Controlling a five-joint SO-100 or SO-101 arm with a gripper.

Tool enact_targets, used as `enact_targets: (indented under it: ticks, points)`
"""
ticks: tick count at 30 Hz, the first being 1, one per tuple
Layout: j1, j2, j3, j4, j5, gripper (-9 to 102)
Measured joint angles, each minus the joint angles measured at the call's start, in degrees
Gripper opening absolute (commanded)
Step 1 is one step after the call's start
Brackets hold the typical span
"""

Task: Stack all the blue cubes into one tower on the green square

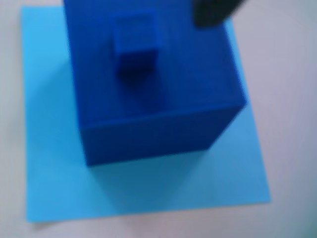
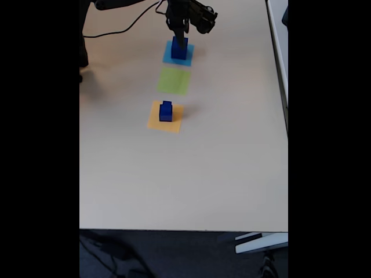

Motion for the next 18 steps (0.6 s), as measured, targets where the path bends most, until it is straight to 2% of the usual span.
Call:
enact_targets:
  ticks: [18]
  points:
    - [-1.8,-2.3,0.0,0.2,-2.0,26]
